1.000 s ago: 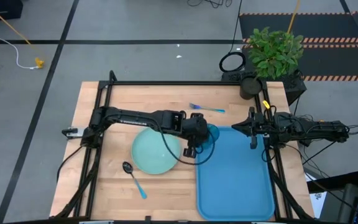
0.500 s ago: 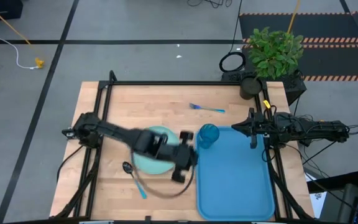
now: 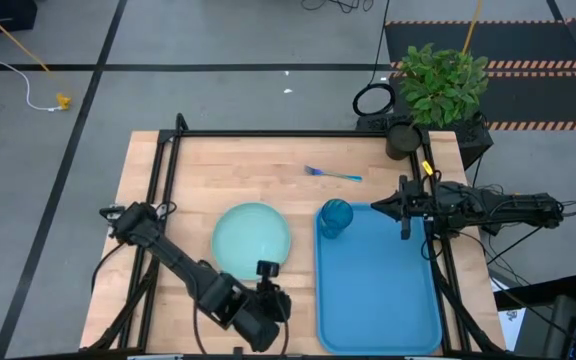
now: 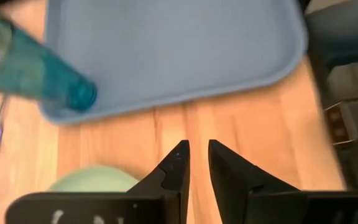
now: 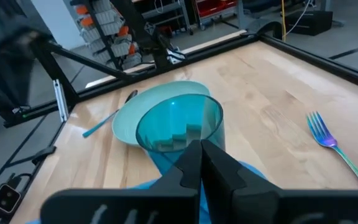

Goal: Pick and place plate/cup/fork/spoon on tray
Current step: Put the green plate on the blue serving tray to the left of the blue glass

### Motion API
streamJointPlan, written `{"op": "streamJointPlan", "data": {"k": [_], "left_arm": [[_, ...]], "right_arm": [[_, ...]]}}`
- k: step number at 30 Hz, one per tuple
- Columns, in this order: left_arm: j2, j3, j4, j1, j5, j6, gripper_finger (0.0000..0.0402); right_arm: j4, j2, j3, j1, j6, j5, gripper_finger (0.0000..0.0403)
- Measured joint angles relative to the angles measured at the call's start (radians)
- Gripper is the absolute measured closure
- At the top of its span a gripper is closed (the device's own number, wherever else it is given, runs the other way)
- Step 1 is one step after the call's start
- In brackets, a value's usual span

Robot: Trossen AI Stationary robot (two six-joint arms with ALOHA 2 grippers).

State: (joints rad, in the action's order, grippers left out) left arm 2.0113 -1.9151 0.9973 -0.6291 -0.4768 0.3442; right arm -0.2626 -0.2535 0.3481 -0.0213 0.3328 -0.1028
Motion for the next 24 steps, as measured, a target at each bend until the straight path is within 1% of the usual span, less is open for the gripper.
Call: {"op": "streamJointPlan", "data": {"k": [3,6,10,14,16,18,20,22,24], "left_arm": [[0.000,0.083,-0.006,0.002,-0.025,0.076,0.0345],[0.000,0.179,-0.005,0.014,-0.024,0.141,0.0346],[0.000,0.289,-0.005,0.043,-0.014,0.292,0.0338],[0.000,0.379,-0.068,0.076,0.114,0.393,0.0309],[0.000,0.411,-0.100,0.080,0.135,0.400,0.0290],[0.000,0.438,-0.119,0.081,0.125,0.402,0.0272],[0.000,0.457,-0.111,0.083,0.088,0.414,0.0255],[0.000,0.464,-0.103,0.086,0.053,0.422,0.0242],[0.000,0.465,-0.108,0.089,0.045,0.413,0.0234]], "right_arm": [[0.003,-0.004,0.000,0.000,0.000,0.000,0.0403],[0.003,-0.005,0.000,0.000,-0.002,0.000,0.0403],[0.003,-0.005,0.000,0.000,-0.015,0.000,0.0403],[0.003,-0.005,0.000,0.000,-0.026,0.000,0.0403],[0.003,-0.005,0.000,0.000,-0.027,0.000,0.0403],[0.003,-0.006,0.000,0.000,-0.027,0.000,0.0403],[0.001,-0.006,0.000,0.000,-0.026,0.000,0.0403],[-0.005,-0.006,0.000,0.000,-0.017,0.000,0.0403],[-0.007,-0.006,0.000,0.000,-0.007,0.000,0.0403]]}}
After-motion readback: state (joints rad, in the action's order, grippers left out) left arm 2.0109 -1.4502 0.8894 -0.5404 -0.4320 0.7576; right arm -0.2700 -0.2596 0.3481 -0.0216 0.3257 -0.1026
